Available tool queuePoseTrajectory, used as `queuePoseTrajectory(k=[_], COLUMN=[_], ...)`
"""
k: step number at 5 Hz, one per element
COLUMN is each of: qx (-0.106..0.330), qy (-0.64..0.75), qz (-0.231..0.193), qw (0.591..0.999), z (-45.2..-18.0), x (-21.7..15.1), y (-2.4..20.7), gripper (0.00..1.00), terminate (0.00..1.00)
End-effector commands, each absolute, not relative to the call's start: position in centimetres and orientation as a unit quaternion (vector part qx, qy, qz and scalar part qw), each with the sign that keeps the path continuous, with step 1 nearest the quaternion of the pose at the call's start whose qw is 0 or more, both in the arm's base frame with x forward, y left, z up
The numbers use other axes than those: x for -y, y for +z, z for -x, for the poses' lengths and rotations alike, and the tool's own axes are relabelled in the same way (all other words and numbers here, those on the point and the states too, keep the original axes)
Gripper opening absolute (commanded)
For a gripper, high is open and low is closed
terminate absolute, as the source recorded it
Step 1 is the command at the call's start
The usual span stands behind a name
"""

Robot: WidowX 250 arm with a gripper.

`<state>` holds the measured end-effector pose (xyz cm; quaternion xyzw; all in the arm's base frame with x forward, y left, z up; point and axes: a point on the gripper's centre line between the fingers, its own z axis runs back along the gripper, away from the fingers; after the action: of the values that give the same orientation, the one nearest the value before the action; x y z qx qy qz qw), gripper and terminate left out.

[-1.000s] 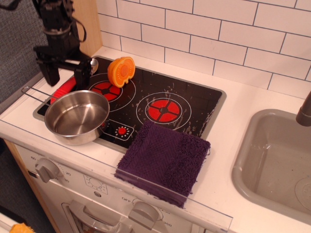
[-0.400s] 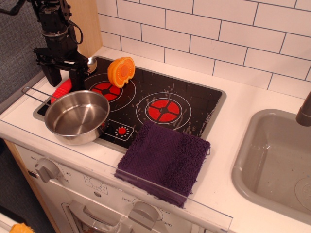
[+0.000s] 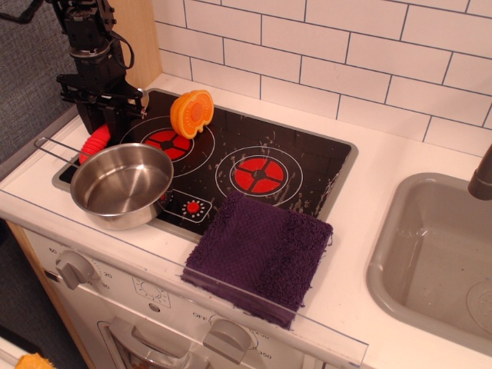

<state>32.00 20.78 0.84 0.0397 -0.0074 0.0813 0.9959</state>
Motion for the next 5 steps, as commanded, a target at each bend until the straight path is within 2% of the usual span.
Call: queuePoseTrajectory(k=[1,2,3,5], qx=[0.144,0.176,0.187,0.164], qy=[0.094,0.077,0.045,-0.039], qz=[-0.057,-0.064,-0.046,-0.015], qw=[0.983,0.979,0.98,0.986], z=[-31.8,-31.8,-32.3,-33.4], x=[-21.0,-17.9,-14.0,-4.6], y=[11.8,15.7,15.8,12.9], gripper=[0.0,0.0,0.0,0.0], terminate=[0.0,0.0,0.0,0.0])
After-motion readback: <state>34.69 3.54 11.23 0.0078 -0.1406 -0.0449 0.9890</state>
